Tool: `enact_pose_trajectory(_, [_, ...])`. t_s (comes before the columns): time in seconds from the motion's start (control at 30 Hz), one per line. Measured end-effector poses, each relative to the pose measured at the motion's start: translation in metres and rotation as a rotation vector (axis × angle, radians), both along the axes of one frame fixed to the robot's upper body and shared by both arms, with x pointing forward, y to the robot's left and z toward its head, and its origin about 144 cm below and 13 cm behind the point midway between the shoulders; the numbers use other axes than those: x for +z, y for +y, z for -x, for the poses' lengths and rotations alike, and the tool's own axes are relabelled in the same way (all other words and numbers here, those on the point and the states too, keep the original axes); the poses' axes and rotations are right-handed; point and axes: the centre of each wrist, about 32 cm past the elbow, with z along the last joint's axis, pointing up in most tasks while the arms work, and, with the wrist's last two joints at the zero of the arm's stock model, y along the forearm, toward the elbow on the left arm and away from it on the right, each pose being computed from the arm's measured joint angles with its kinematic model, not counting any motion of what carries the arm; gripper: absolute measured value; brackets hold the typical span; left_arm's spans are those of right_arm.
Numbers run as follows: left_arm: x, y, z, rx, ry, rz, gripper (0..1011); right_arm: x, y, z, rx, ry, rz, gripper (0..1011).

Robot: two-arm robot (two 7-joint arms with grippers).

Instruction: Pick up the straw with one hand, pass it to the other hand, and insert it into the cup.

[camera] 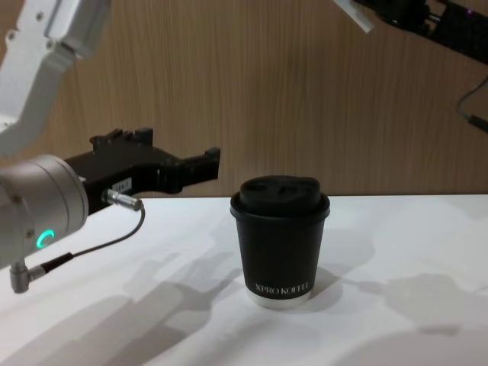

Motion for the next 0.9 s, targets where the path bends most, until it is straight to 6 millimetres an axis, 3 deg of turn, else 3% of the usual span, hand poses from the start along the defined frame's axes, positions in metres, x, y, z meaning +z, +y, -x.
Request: enact_pose_trajectory(0.9, [0.049, 0.03, 0.01, -0.31, -0.072, 0.331, 1002, 0.001, 0.004, -0.001, 0.005, 0.001, -0.003, 6])
